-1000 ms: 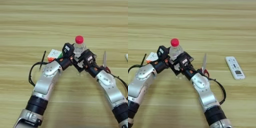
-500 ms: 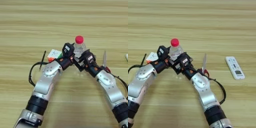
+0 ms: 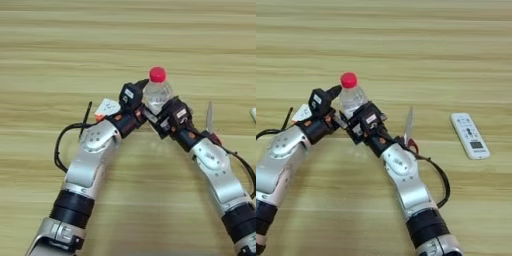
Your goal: Move the objects on the table
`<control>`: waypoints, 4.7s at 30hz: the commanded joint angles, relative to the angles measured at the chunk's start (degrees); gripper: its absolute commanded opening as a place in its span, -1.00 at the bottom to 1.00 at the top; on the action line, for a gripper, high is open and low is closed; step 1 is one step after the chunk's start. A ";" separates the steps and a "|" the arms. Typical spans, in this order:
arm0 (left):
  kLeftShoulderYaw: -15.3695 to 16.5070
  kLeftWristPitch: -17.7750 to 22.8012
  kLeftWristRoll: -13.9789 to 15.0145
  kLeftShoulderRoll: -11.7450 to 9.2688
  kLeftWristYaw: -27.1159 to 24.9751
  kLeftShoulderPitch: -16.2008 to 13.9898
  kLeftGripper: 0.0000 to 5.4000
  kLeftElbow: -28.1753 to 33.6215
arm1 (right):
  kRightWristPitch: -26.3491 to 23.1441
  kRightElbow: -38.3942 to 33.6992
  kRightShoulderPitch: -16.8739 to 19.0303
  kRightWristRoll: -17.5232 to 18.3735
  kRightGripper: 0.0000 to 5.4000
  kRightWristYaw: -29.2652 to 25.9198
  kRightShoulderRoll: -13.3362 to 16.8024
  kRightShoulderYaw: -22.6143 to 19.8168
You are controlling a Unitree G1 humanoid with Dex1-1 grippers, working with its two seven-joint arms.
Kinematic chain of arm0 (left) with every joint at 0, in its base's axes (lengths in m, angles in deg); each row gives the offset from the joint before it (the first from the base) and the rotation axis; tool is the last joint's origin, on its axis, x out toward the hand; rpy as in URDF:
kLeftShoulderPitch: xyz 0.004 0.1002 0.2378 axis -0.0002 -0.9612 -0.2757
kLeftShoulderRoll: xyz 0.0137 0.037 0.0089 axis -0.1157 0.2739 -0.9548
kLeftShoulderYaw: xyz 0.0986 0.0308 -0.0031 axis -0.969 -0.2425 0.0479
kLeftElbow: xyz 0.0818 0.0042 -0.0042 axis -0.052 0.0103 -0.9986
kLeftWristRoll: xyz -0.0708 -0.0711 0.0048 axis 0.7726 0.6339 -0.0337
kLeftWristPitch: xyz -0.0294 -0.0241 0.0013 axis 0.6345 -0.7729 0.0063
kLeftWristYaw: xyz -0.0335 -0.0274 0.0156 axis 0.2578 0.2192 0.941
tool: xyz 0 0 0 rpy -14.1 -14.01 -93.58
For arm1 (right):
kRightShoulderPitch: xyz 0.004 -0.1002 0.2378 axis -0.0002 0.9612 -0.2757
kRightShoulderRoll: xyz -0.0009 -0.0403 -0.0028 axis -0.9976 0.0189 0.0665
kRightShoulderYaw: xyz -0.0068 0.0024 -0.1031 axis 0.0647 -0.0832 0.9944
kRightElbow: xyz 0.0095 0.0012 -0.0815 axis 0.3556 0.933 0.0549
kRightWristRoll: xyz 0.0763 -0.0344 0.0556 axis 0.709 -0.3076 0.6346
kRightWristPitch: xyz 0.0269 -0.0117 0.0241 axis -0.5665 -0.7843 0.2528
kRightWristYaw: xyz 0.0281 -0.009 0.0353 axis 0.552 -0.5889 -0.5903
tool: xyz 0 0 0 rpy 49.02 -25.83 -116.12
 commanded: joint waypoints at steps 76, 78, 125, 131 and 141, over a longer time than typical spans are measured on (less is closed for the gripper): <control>22.61 -29.05 0.68 -6.33 13.99 12.20 1.00 -35.22 | 1.22 11.94 -3.34 -0.64 0.18 17.23 6.61 -17.63; 22.64 -29.07 0.70 -6.31 14.02 12.24 1.00 -35.20 | 1.41 12.65 -3.46 -0.72 0.18 17.22 6.63 -17.50; 22.78 -28.90 0.40 -5.72 14.75 11.64 1.00 -33.21 | 0.90 13.91 -1.98 -0.61 0.99 16.12 7.15 -16.51; 22.59 -28.58 0.31 -5.39 15.21 11.18 1.00 -31.97 | -1.98 7.52 1.15 -0.91 0.99 14.66 7.93 -15.82; 22.27 -28.06 -0.20 -4.74 17.27 9.97 1.00 -30.44 | -6.25 -2.46 8.58 -0.07 0.99 10.71 11.29 -16.19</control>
